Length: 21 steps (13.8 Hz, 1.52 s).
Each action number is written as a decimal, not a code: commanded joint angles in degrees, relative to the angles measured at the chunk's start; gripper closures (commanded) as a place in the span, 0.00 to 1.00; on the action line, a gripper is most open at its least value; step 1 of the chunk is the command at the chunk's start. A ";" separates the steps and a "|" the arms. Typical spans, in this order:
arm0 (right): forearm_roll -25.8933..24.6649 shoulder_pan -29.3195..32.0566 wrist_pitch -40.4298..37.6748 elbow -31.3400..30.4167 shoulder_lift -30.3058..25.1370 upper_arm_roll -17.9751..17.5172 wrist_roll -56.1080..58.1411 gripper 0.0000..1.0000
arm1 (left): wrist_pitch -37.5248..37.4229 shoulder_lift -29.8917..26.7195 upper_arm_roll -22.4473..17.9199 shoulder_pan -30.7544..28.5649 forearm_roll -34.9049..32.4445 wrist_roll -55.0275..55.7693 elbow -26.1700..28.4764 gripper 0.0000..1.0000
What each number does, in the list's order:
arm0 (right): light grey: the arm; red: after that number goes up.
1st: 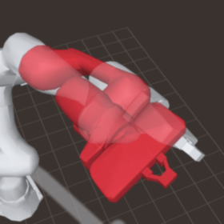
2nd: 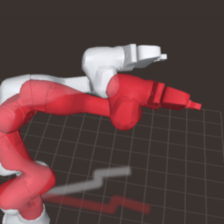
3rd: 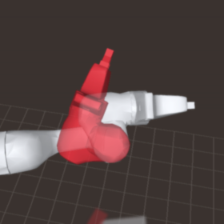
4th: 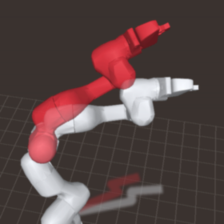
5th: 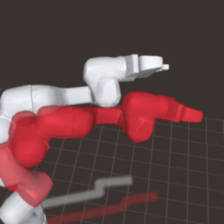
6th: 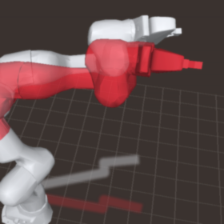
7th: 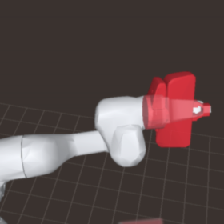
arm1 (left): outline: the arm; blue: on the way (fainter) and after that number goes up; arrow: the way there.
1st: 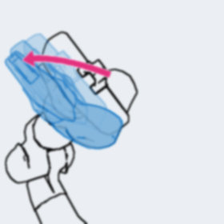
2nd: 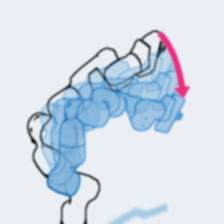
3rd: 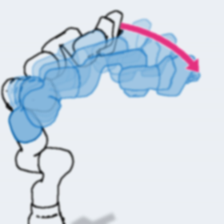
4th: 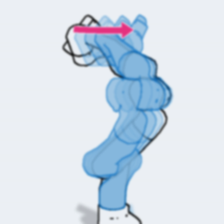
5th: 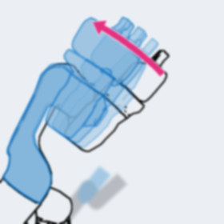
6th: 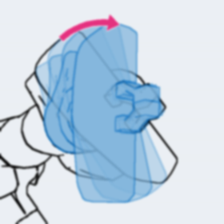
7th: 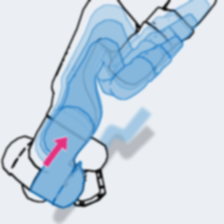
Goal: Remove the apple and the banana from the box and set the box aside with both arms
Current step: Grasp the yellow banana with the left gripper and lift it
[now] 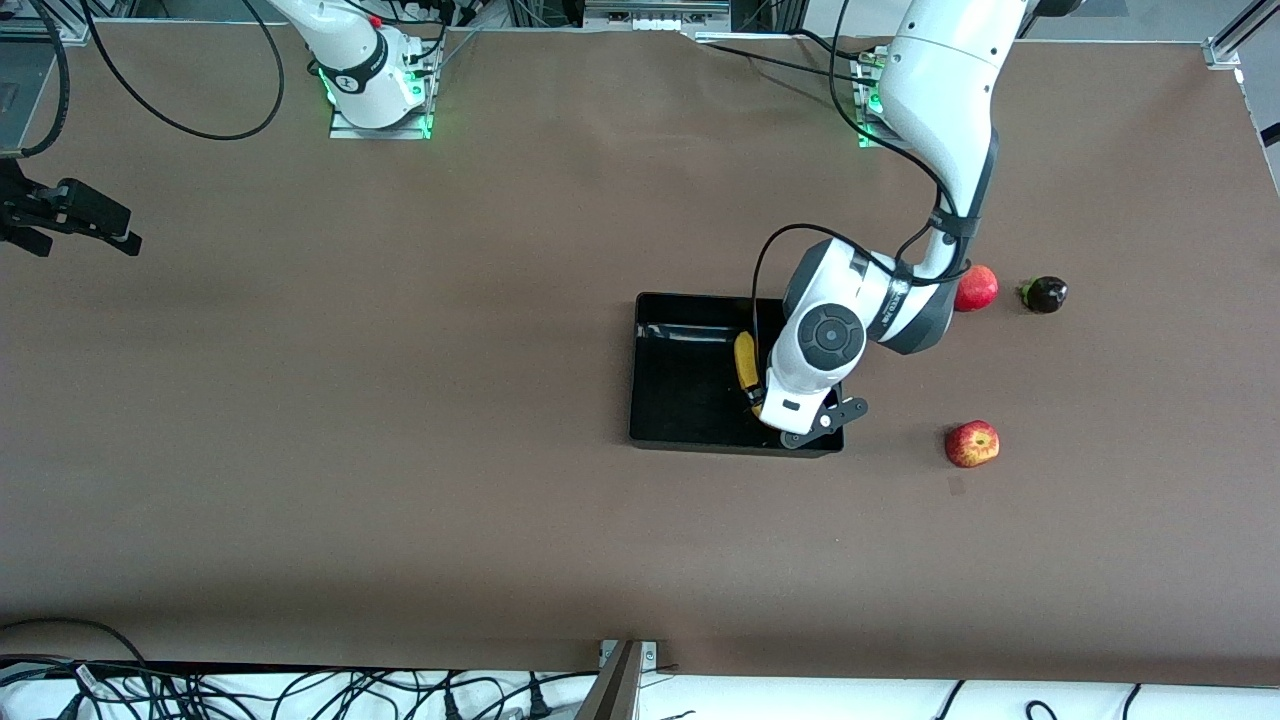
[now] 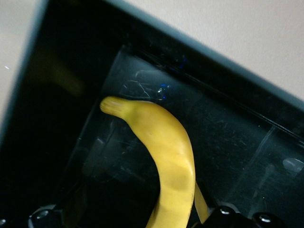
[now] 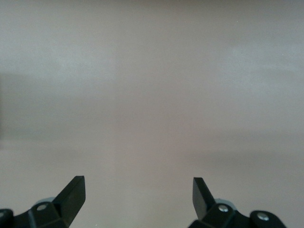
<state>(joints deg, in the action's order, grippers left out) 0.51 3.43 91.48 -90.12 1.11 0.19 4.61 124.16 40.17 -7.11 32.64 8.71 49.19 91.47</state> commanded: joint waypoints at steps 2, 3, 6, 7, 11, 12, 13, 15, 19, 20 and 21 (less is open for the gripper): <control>0.99 -0.01 -1.13 1.53 0.65 -0.01 -0.66 0.00 | 1.96 0.87 0.69 0.49 2.18 1.26 0.37 0.00; 0.99 -0.01 -1.21 1.53 0.74 -0.01 -0.66 0.00 | 2.74 1.14 0.87 0.49 2.18 1.26 0.55 0.00; 0.99 -0.01 -1.13 1.53 0.74 -0.01 -0.66 0.00 | 4.59 2.02 0.87 0.49 2.27 1.26 1.16 0.00; 0.99 -0.01 -1.13 1.53 0.65 -0.01 -0.66 0.00 | 5.29 2.54 0.87 0.41 2.27 1.26 1.16 0.00; 0.99 -0.01 -1.13 1.53 0.74 -0.01 -0.66 0.00 | 6.71 3.51 0.96 0.40 2.27 1.35 1.25 0.29; 0.99 -0.01 -1.13 1.53 0.65 -0.01 -0.66 0.00 | 6.71 3.51 0.96 0.40 2.27 1.78 1.25 0.48; 0.99 -0.01 -1.13 1.53 0.65 -0.01 -0.66 0.00 | 6.71 3.60 0.96 0.40 2.18 1.87 1.25 0.68; 0.99 -0.01 -1.13 1.53 0.65 -0.01 -0.66 0.00 | 6.44 3.52 1.13 0.40 2.10 1.79 1.25 1.00; 0.99 -0.01 -1.13 1.53 0.65 -0.01 -0.66 0.00 | 6.00 3.08 1.57 0.32 2.10 1.88 0.81 1.00; 0.99 -0.01 -1.13 1.53 0.74 -0.01 -0.66 0.00 | 5.83 2.81 1.66 0.32 2.18 1.88 0.64 1.00; 0.99 -0.01 -1.13 1.53 0.74 -0.01 -0.66 0.00 | 4.78 2.46 1.66 0.32 2.10 1.88 0.38 1.00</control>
<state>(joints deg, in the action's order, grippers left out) 0.51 3.43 91.48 -90.12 1.12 0.19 4.61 130.44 43.66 -5.65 32.70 9.78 50.64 91.84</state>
